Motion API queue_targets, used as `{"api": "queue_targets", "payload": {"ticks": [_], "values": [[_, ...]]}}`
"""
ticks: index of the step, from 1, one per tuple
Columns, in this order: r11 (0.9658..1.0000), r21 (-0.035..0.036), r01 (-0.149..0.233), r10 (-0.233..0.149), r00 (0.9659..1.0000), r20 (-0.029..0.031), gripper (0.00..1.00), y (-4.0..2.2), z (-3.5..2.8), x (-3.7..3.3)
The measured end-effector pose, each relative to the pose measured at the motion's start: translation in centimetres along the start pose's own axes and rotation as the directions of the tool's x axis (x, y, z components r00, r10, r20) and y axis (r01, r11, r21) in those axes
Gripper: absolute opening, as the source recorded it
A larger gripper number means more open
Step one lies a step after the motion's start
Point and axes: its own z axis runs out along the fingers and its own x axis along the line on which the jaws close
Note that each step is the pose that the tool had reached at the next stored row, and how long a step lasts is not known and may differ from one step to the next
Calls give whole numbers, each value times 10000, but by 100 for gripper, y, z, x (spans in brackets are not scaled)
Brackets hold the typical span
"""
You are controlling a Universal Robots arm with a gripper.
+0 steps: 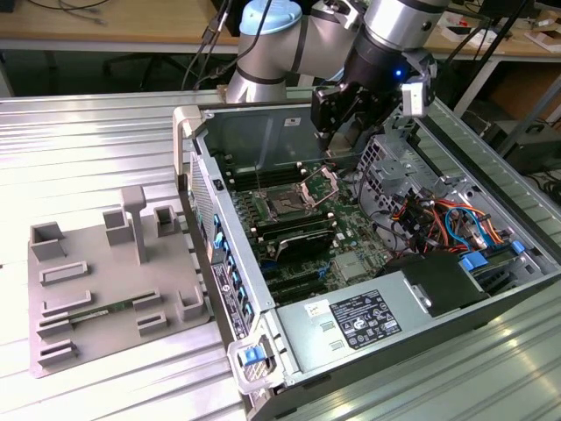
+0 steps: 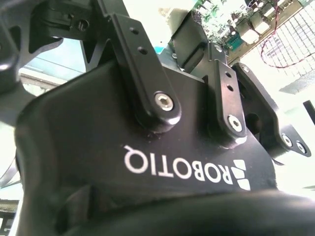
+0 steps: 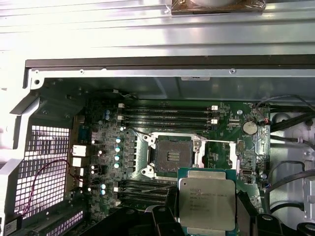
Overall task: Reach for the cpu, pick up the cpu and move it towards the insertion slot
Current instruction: 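Pick up the cpu and move it towards the insertion slot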
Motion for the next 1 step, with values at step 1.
{"api": "queue_targets", "payload": {"ticks": [1], "values": [[10000,0,0,0,10000,0,55,0,0,0]]}}
